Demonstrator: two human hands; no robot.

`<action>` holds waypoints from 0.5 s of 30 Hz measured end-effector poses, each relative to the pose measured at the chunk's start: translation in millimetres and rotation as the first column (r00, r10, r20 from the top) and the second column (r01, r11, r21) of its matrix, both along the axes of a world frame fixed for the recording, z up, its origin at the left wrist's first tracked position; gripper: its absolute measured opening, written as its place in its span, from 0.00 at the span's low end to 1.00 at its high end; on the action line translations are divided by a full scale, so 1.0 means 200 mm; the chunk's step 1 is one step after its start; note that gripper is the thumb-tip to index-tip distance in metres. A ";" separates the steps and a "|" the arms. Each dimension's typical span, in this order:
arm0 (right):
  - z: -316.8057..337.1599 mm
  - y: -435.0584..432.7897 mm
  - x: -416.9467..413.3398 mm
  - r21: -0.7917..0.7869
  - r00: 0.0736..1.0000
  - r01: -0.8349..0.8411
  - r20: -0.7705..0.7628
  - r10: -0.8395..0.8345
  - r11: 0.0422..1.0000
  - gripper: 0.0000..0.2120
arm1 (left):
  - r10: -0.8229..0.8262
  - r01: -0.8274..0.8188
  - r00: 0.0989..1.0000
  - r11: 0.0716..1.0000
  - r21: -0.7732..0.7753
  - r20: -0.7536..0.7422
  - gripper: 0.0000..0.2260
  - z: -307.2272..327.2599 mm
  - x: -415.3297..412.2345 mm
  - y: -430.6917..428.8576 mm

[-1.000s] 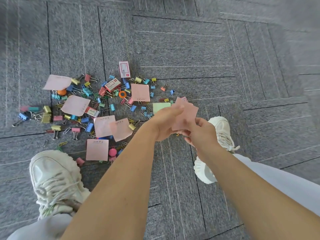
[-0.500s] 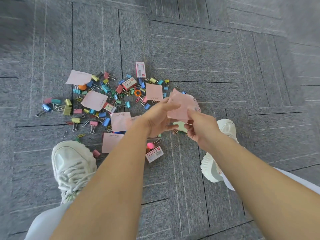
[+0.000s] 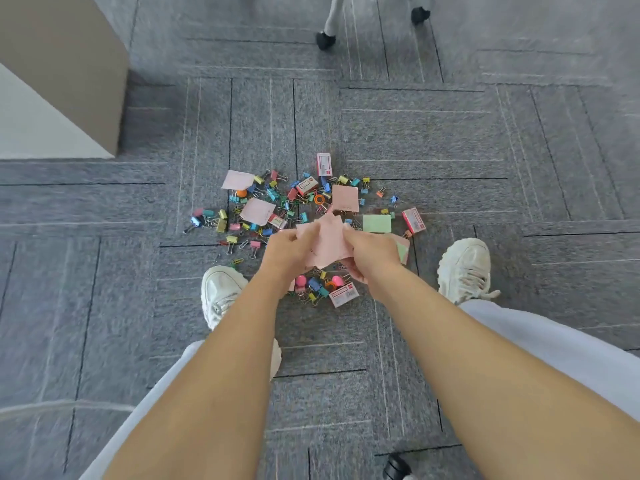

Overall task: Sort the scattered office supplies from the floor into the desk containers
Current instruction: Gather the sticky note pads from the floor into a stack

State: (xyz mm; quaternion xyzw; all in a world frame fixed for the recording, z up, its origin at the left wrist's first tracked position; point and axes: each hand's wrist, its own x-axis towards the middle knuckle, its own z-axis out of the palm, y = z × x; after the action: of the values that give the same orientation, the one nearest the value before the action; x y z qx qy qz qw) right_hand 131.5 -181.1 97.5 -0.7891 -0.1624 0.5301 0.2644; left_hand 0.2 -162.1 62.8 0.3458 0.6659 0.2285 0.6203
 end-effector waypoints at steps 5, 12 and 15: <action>0.25 -0.15 0.07 0.037 0.983 -0.178 0.061 0.175 0.983 0.13 | 0.166 -0.155 0.970 0.985 -0.072 0.176 0.11 0.26 0.07 -0.19; 0.47 -0.29 0.12 0.167 0.935 -0.311 0.232 0.269 0.936 0.23 | 0.409 -0.370 0.786 0.912 -0.177 0.464 0.10 0.55 0.23 -0.34; 0.50 -0.30 0.13 0.218 0.896 -0.363 0.348 0.275 0.906 0.25 | 0.423 -0.408 0.764 0.902 -0.144 0.488 0.12 0.59 0.26 -0.36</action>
State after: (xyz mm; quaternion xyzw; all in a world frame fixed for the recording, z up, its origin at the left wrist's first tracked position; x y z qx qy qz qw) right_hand 157.8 -241.8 197.5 -0.7793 -0.4030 0.4083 0.2521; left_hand 52.9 -234.1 181.2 0.1081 0.5420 0.4330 0.7121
